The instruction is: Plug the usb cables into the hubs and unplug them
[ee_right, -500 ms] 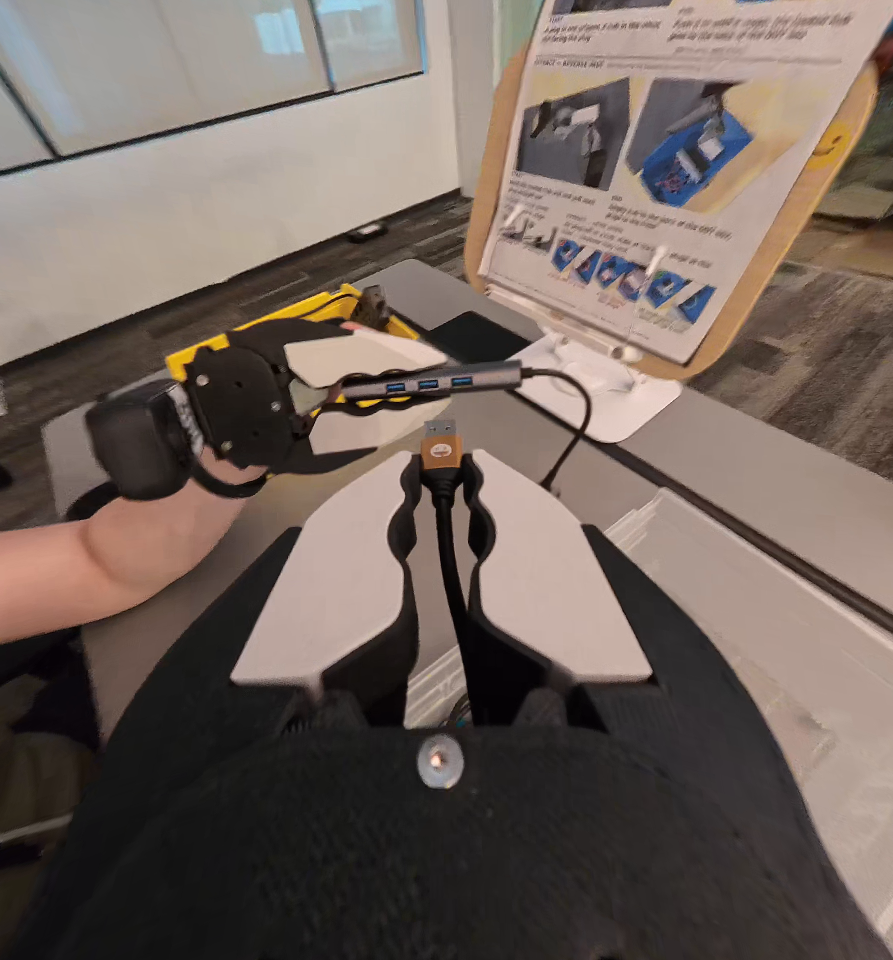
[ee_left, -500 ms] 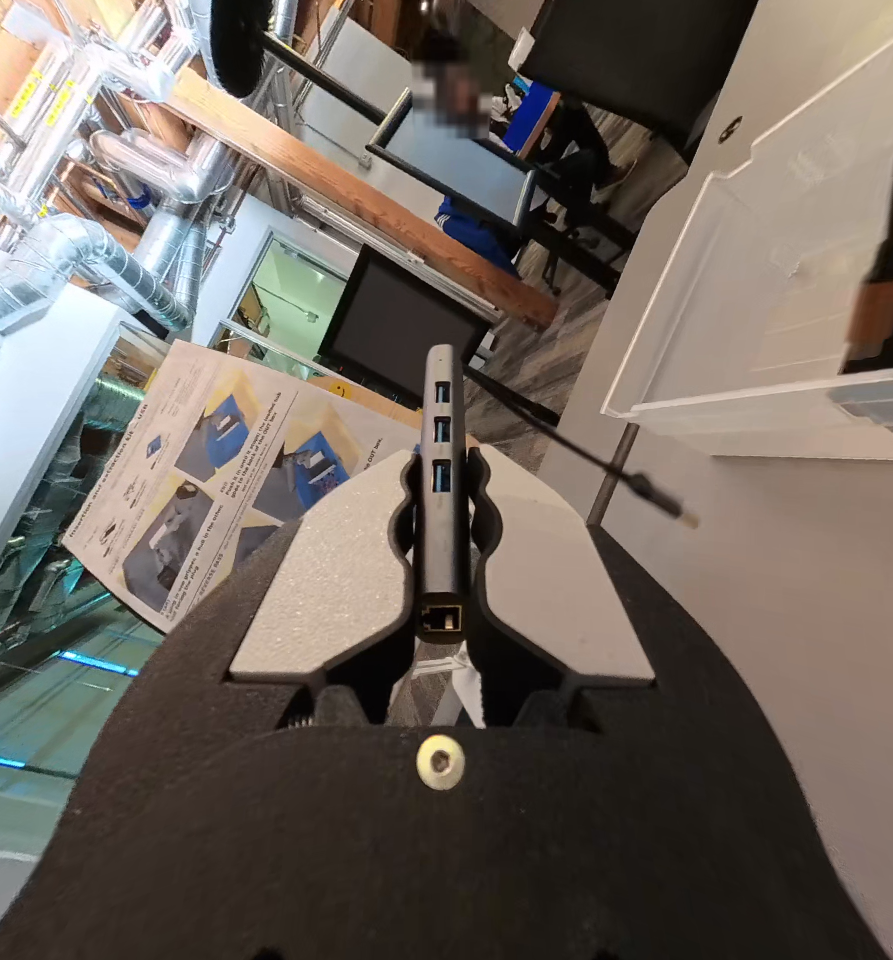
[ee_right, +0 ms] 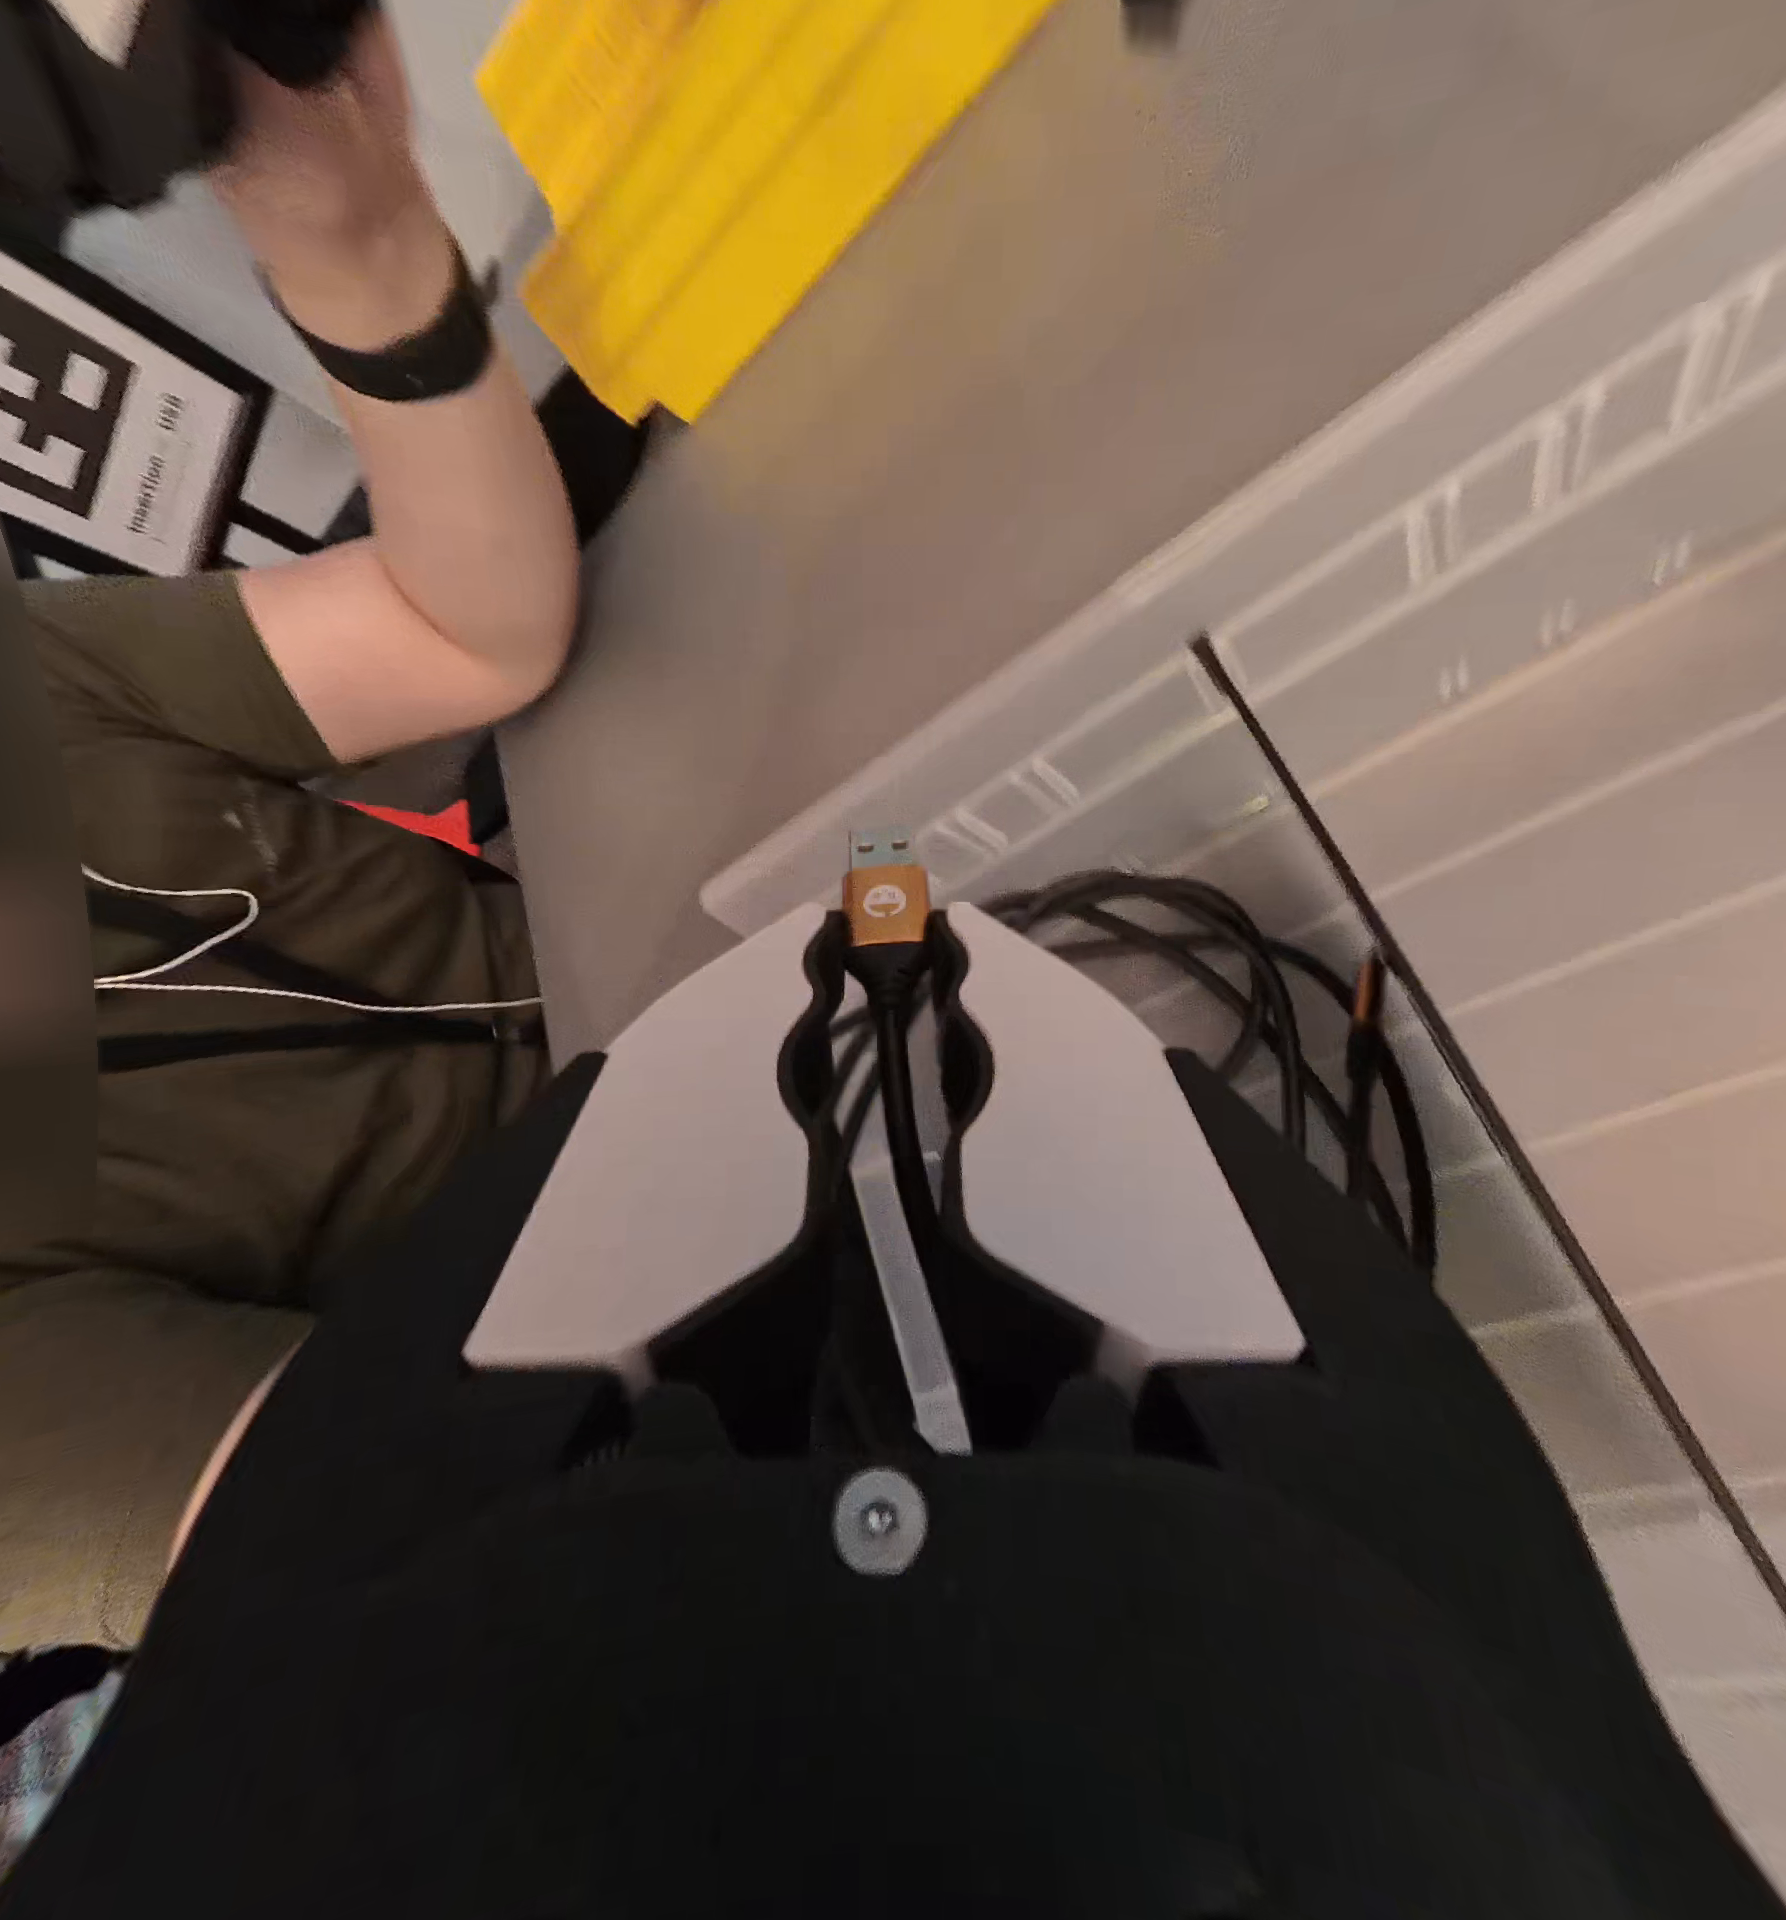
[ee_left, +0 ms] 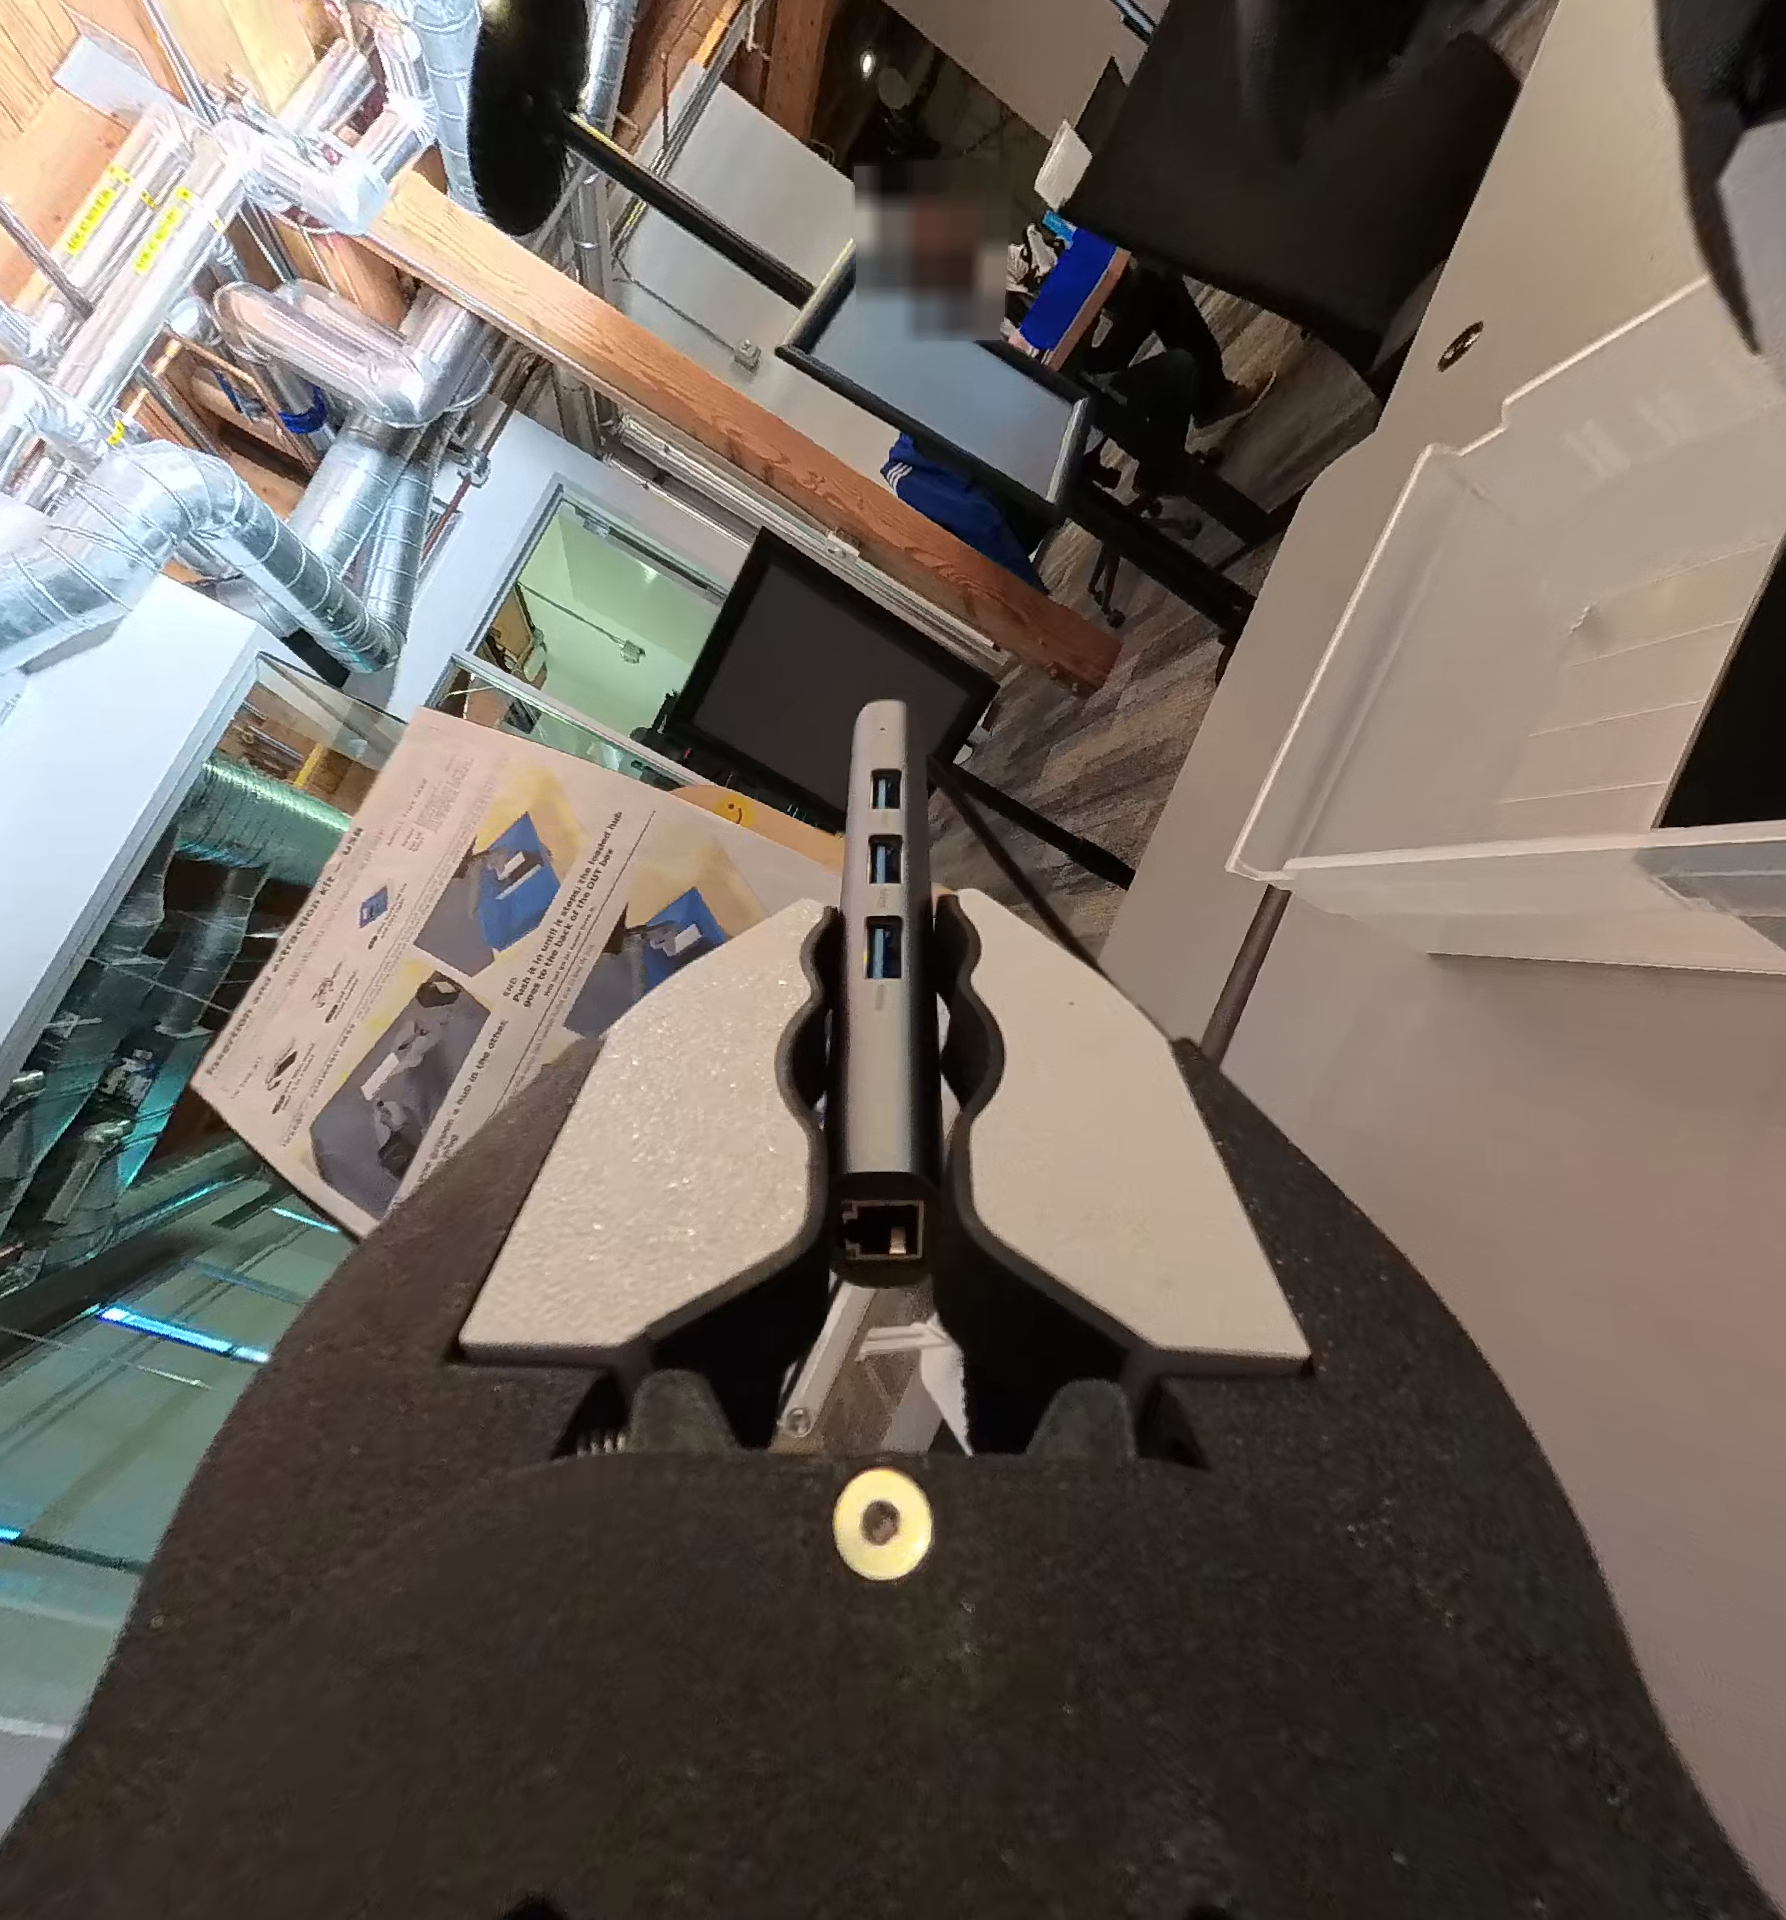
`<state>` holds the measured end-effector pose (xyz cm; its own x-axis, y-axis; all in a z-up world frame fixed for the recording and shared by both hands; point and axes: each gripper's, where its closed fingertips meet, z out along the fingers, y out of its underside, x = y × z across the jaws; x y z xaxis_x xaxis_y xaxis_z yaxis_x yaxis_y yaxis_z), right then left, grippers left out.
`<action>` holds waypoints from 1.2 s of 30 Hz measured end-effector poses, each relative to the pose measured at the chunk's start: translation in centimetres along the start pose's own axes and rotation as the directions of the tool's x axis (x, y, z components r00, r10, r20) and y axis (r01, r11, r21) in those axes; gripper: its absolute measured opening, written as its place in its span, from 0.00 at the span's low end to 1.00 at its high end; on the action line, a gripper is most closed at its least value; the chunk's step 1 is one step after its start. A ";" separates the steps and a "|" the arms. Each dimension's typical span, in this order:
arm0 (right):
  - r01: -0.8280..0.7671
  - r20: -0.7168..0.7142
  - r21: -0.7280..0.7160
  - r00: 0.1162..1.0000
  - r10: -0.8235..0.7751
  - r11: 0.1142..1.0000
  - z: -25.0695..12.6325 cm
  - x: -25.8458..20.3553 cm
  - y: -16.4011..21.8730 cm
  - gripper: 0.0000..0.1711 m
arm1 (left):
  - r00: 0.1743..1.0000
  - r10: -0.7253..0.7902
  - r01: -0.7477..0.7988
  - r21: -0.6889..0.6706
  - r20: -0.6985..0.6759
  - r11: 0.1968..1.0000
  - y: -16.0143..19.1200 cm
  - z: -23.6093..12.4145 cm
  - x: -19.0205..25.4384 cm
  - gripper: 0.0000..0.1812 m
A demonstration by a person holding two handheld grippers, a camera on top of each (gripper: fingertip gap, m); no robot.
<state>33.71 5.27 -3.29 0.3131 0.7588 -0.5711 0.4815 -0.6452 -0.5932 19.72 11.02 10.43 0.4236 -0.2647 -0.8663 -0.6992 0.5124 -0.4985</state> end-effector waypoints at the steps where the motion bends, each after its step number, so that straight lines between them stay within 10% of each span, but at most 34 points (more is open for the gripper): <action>1: -0.017 -0.020 -0.010 1.000 0.016 1.000 -0.1 0.5 0.4 0.10 | 1.000 0.005 -0.005 -0.006 0.006 1.000 0.0 -0.1 -0.2 0.09; 7: 0.016 -0.051 0.159 0.999 -0.008 0.987 -3.4 -0.2 -1.1 0.17 | 1.000 -0.005 0.005 -0.012 -0.011 1.000 -0.2 -0.6 -0.4 0.09; 11: 0.336 -0.323 0.382 0.921 -0.216 0.861 -7.4 -2.2 -6.5 0.21 | 0.997 -0.013 0.014 0.016 -0.080 1.000 -0.7 -0.8 0.5 0.09; 17: 0.888 -0.702 0.106 0.386 -0.598 0.448 -4.6 -9.7 -12.2 0.25 | 0.986 0.007 0.014 0.126 -0.164 0.992 -2.5 -1.9 1.5 0.09; 24: 0.909 -0.723 -0.353 -0.113 -0.681 0.224 0.5 -10.9 -13.4 0.20 | 0.972 0.058 -0.029 0.131 -0.227 0.991 -2.8 -2.4 2.7 0.09; 36: 0.877 -0.656 -0.424 -0.124 -0.745 0.227 2.4 -8.8 -12.9 0.12 | 0.939 0.117 -0.069 0.154 -0.324 0.986 -3.5 -2.7 5.0 0.09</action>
<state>22.75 6.70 7.98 0.1393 0.4446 0.8848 0.7308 0.5569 -0.3949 22.72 5.73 7.72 0.1299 -0.4531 -0.8819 -0.6301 0.6491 -0.4263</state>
